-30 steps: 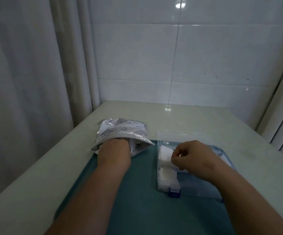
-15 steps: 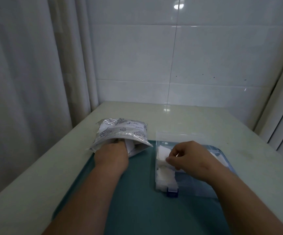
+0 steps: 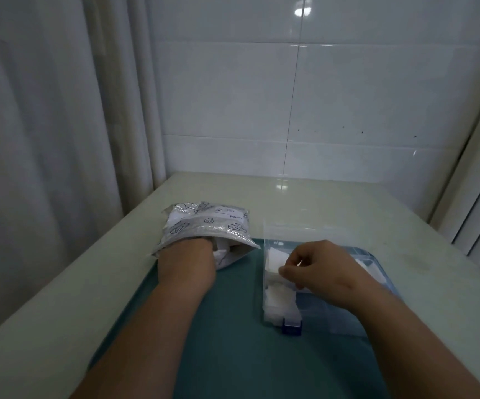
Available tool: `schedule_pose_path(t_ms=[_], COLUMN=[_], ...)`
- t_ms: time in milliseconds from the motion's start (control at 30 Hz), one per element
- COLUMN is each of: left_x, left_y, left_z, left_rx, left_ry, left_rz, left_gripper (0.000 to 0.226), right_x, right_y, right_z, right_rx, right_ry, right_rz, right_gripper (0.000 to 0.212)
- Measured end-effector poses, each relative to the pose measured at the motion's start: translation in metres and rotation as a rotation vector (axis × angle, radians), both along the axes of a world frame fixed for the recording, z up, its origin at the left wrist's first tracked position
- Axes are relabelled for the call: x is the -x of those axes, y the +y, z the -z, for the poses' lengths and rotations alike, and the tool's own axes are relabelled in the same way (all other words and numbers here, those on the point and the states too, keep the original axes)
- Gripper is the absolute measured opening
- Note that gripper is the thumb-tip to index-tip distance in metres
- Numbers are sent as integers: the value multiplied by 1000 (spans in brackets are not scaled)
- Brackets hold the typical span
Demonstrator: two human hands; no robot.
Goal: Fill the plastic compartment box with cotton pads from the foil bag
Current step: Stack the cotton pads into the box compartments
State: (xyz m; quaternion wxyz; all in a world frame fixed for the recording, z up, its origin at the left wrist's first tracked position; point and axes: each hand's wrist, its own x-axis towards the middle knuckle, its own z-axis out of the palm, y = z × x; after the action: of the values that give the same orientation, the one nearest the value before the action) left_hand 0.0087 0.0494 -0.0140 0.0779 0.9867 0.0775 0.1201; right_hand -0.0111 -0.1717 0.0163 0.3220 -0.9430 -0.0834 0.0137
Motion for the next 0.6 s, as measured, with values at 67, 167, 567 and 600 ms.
schedule_pose_path(t_ms=[67, 167, 567, 600], left_x=[4, 8, 8, 8], left_y=[-5, -14, -30, -32], left_z=[-7, -18, -15, -14], left_rx=[84, 281, 1013, 1056], left_ry=[11, 25, 8, -12], left_rz=[62, 181, 311, 331], left_gripper=[43, 20, 10, 12], right_x=[-1, -2, -3, -3], right_y=[0, -3, -4, -3], right_z=[0, -2, -4, -4], right_rx=[-5, -11, -151, -191], right_ry=[-6, -28, -50, -43], right_rz=[5, 20, 55, 59], right_gripper=[15, 15, 7, 5])
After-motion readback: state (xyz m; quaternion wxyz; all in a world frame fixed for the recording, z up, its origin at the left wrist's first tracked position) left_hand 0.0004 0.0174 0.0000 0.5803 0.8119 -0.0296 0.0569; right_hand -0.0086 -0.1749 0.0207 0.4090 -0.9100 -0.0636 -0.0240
